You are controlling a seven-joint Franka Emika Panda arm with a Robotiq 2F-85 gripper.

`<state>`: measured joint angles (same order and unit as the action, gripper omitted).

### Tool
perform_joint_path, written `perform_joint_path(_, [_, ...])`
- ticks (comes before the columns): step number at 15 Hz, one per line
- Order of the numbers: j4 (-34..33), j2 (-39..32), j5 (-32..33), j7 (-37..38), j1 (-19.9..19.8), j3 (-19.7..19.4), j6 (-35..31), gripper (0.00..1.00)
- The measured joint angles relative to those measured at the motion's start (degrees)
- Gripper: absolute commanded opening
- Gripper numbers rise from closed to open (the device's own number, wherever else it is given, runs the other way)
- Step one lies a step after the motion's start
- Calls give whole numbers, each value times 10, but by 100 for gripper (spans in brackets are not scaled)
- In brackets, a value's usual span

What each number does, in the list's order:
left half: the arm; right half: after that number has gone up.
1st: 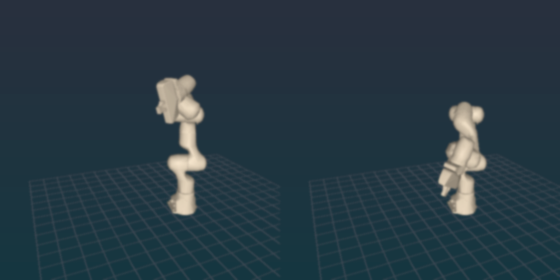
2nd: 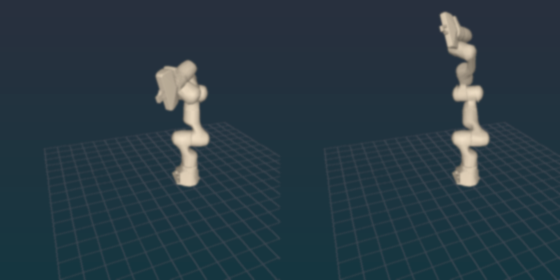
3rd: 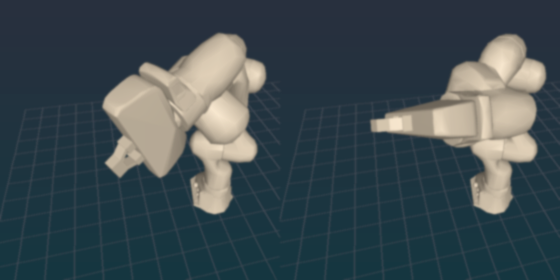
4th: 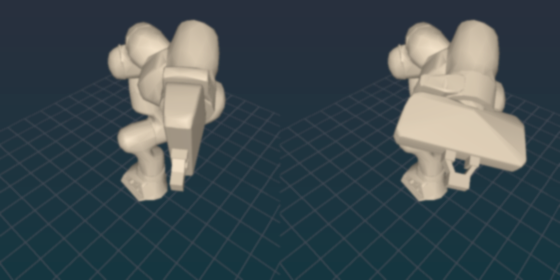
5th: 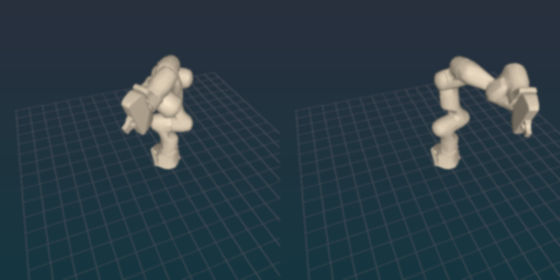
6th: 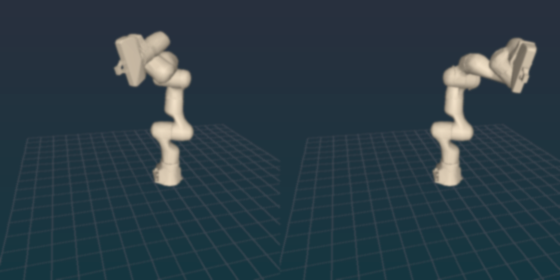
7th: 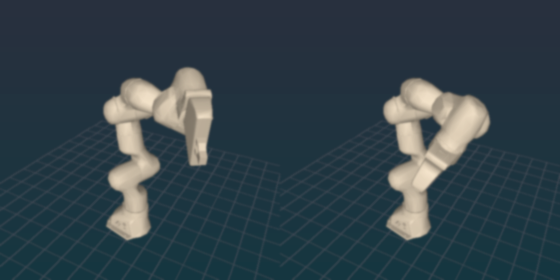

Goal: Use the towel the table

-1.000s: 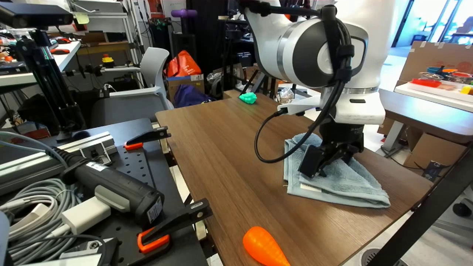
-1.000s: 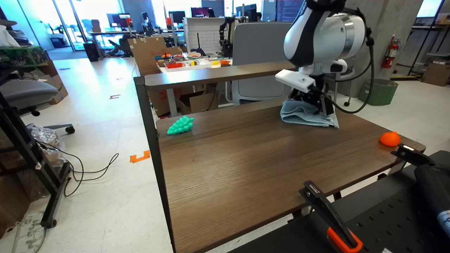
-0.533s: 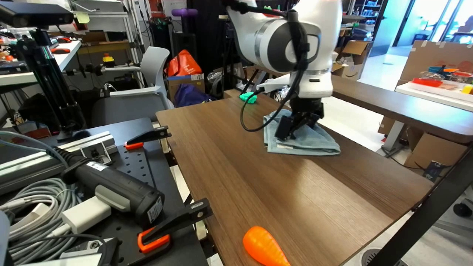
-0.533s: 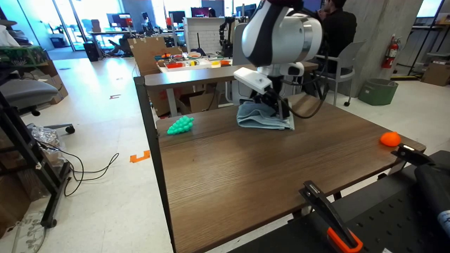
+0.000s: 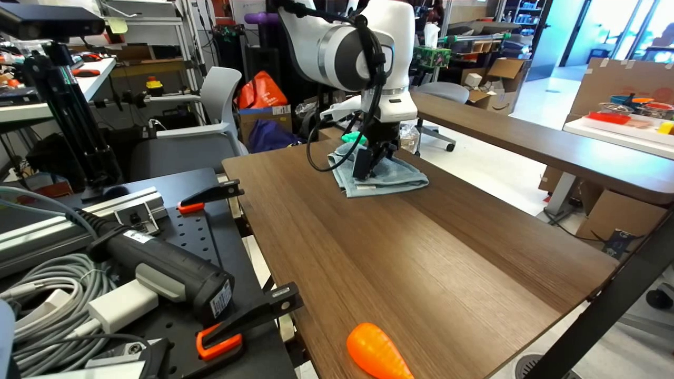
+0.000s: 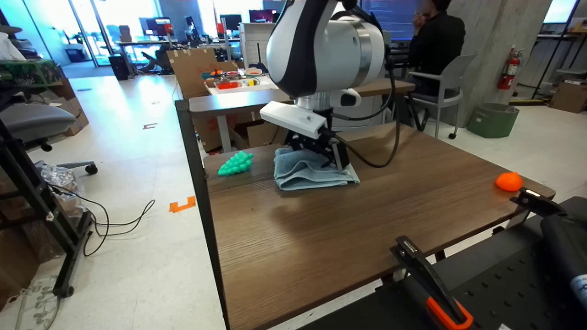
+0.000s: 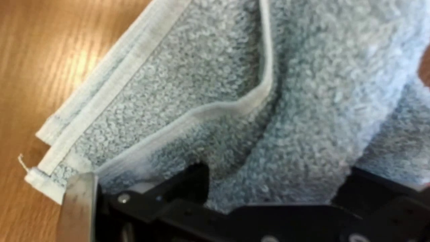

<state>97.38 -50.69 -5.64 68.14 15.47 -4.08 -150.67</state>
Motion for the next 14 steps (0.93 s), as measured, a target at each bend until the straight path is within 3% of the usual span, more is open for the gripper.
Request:
perform_joint_path(7, [185, 115, 29, -102, -3, -20, -14, 100])
perform_joint_path(14, [349, 310, 29, -159, -9, -12, -58, 100])
